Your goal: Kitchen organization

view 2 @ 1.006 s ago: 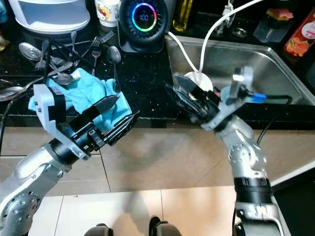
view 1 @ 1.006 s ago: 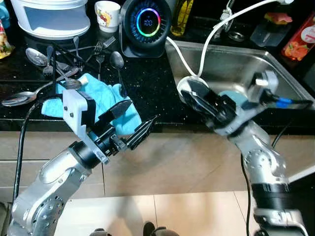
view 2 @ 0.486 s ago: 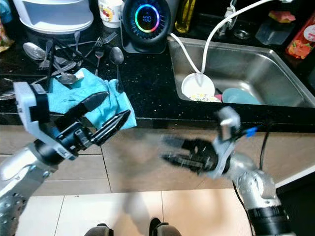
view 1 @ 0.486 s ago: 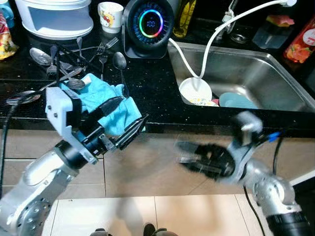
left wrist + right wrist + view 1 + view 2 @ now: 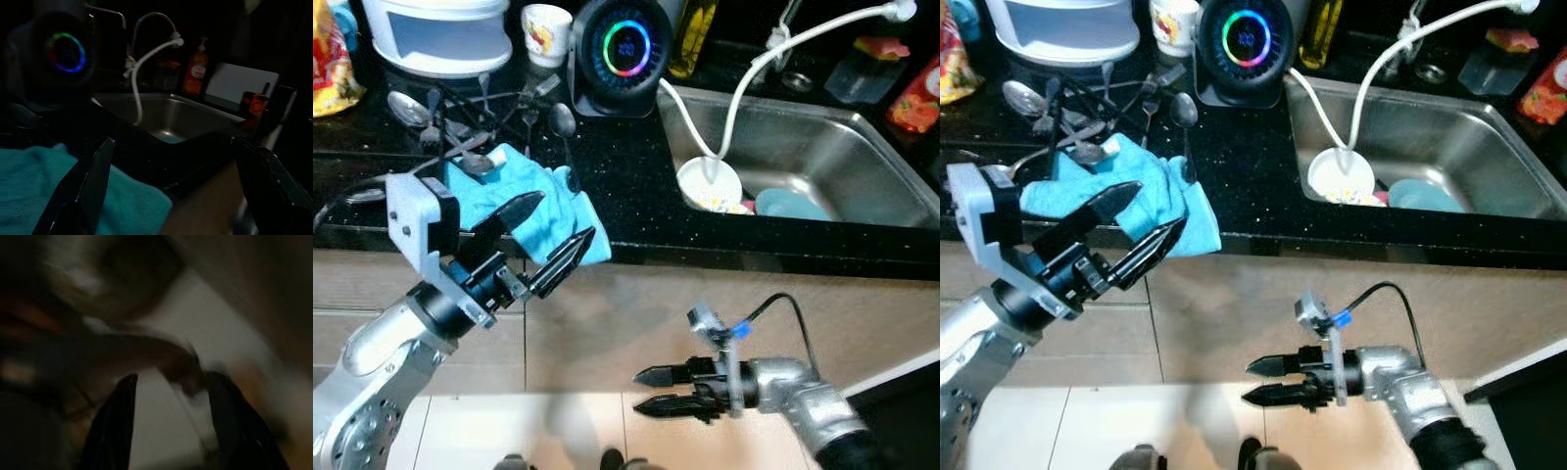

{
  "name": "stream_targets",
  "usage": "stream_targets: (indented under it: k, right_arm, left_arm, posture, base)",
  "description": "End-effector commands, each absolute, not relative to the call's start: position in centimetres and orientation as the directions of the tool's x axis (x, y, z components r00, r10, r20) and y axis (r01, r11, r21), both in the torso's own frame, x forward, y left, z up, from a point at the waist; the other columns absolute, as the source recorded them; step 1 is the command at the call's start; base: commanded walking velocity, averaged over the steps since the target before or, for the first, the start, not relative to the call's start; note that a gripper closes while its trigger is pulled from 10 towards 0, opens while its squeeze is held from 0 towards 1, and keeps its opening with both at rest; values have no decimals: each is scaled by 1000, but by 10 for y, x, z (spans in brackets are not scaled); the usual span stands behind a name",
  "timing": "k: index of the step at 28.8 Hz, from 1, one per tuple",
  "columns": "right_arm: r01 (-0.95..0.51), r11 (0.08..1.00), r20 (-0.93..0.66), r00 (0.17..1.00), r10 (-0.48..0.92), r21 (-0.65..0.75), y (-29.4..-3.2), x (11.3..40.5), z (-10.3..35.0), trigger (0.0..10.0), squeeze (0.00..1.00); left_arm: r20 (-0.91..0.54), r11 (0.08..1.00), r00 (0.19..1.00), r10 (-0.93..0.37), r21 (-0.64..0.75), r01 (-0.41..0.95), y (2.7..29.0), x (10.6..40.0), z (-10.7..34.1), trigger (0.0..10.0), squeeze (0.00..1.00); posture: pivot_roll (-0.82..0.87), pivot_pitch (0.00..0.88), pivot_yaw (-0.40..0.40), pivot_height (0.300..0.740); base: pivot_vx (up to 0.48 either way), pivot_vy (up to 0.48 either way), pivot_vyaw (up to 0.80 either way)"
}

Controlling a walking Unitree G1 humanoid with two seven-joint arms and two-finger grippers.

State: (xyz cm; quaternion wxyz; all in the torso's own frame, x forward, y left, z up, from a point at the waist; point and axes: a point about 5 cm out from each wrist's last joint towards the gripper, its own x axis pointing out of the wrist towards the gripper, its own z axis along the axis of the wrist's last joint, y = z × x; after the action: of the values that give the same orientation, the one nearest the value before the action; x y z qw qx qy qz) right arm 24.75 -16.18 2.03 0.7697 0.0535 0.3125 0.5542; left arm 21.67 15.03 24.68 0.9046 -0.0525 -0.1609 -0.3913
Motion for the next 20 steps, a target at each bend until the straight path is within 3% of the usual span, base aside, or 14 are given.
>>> stream_targets:
  k: [1,3,5,9,16,20]
  right_arm:
    - [-774,488,-548,223,806,403,-175,237,-2,10000,0]
    - [-716,606,-652,280,705,347,-183,233,-18,10000,0]
    - [-685,654,-693,300,656,322,-187,230,-25,10000,0]
    - [-548,823,-836,375,401,149,-206,215,-51,10000,0]
    - [-459,888,-878,413,242,29,-217,205,-62,10000,0]
    - [-395,916,-915,390,106,-63,-228,190,-71,10000,0]
  left_arm:
    - [314,694,649,-693,46,718,150,215,247,10000,0]
    - [307,711,665,-681,58,701,151,216,248,10000,0]
    - [302,719,673,-675,66,691,152,217,248,10000,0]
    - [280,798,751,-598,118,592,163,226,255,10000,0]
    - [297,857,804,-515,176,484,168,233,272,10000,0]
    - [207,856,869,-450,376,354,168,238,279,10000,0]
  posture:
    - [283,123,-136,740]
    - [284,124,-137,740]
    - [286,125,-138,740]
    - [294,126,-143,740]
    - [297,127,-145,740]
    - [295,131,-148,740]
  base:
    - [0,0,0]
    - [0,0,0]
    - [0,0,0]
    - [0,0,0]
    - [0,0,0]
    - [0,0,0]
